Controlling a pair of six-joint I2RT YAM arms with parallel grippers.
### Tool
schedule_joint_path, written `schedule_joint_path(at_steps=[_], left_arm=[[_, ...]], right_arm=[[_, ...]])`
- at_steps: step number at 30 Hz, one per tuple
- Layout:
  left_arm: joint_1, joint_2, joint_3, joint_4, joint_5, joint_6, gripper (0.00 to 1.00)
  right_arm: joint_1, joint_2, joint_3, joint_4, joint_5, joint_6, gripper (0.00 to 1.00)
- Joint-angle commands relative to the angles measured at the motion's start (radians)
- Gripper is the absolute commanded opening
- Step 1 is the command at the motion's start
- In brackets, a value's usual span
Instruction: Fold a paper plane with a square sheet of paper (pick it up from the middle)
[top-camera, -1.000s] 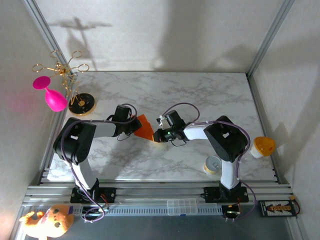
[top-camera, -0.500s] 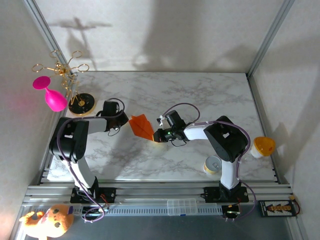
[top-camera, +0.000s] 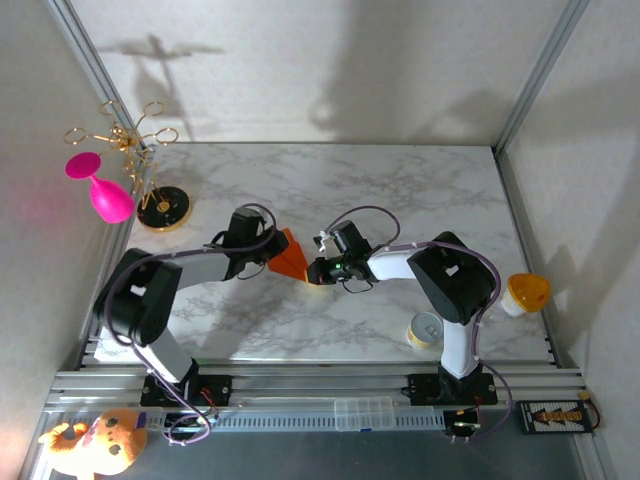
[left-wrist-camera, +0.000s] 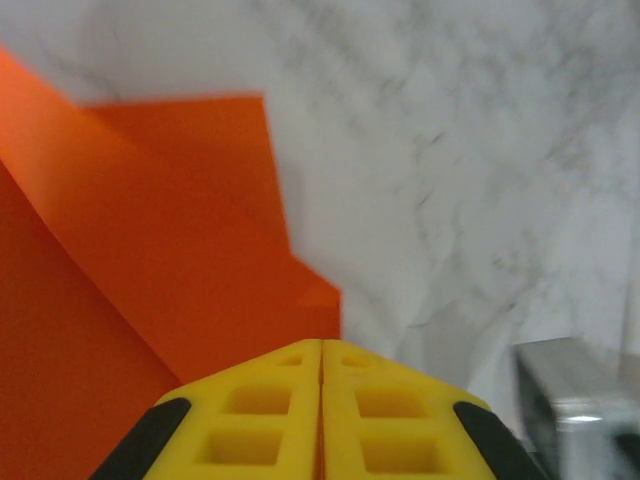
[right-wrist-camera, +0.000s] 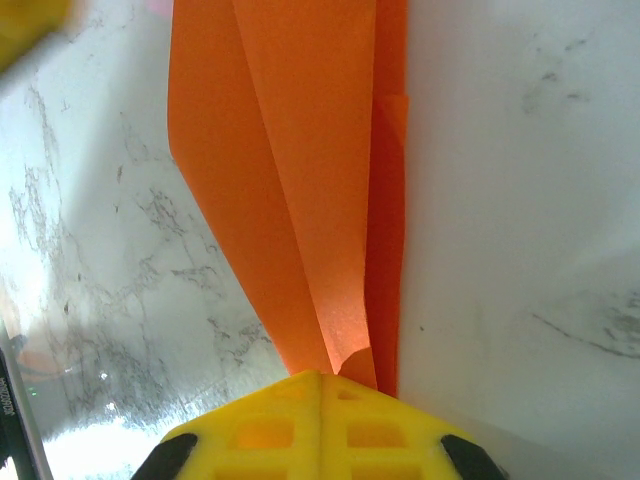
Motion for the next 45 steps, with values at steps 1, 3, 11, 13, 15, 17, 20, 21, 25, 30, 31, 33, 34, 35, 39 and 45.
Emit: schedule_joint_path(at_steps=[1, 3, 11, 13, 15, 17, 20, 21, 25, 30, 31, 33, 34, 35, 39, 45], left_arm=[[-0.014, 0.068, 0.045, 0.009, 0.018, -0.014, 0.09], [-0.002, 0.102, 0.068, -0.032, -0.008, 0.002, 0.08], [0.129, 0.162, 0.069, -0.075, -0.081, 0.052, 0.08], [0.156, 0.18, 0.068, -0.084, -0.098, 0.07, 0.08], [0.183, 0.19, 0.063, -0.087, -0.11, 0.087, 0.07], [0.213, 0.195, 0.058, -0.083, -0.114, 0.102, 0.07], [0.253, 0.199, 0.058, -0.083, -0.12, 0.12, 0.07], [0.265, 0.198, 0.06, -0.081, -0.117, 0.125, 0.08], [0.301, 0.195, 0.089, -0.098, -0.111, 0.151, 0.08], [0.306, 0.201, 0.13, -0.114, -0.065, 0.176, 0.08], [0.305, 0.201, 0.125, -0.109, -0.047, 0.175, 0.08], [0.294, 0.198, 0.113, -0.103, -0.016, 0.178, 0.08], [0.283, 0.194, 0.1, -0.103, -0.007, 0.18, 0.08], [0.272, 0.188, 0.087, -0.099, -0.002, 0.181, 0.07], [0.2, 0.15, 0.011, -0.061, 0.037, 0.157, 0.08], [0.049, 0.083, -0.044, -0.029, 0.057, 0.099, 0.08]], right_arm=[[0.002, 0.102, -0.089, -0.273, 0.082, 0.005, 0.0], [0.002, 0.106, -0.094, -0.27, 0.082, 0.009, 0.0], [0.002, 0.128, -0.112, -0.269, 0.091, 0.022, 0.0], [0.002, 0.13, -0.117, -0.269, 0.091, 0.027, 0.0], [0.002, 0.132, -0.123, -0.267, 0.094, 0.029, 0.0], [0.002, 0.135, -0.125, -0.267, 0.094, 0.03, 0.0], [0.002, 0.134, -0.126, -0.266, 0.092, 0.032, 0.0], [0.002, 0.135, -0.127, -0.267, 0.094, 0.031, 0.0], [0.002, 0.133, -0.131, -0.264, 0.092, 0.034, 0.0], [0.002, 0.117, -0.121, -0.258, 0.077, 0.027, 0.0], [0.002, 0.099, -0.116, -0.25, 0.069, 0.024, 0.0], [0.002, 0.06, -0.09, -0.246, 0.056, 0.013, 0.0], [0.002, 0.04, -0.072, -0.242, 0.045, 0.008, 0.0], [0.002, 0.017, -0.057, -0.235, 0.035, 0.003, 0.0], [0.002, -0.081, 0.021, -0.203, 0.026, -0.017, 0.0], [0.002, -0.103, 0.107, -0.189, 0.046, -0.055, 0.0]])
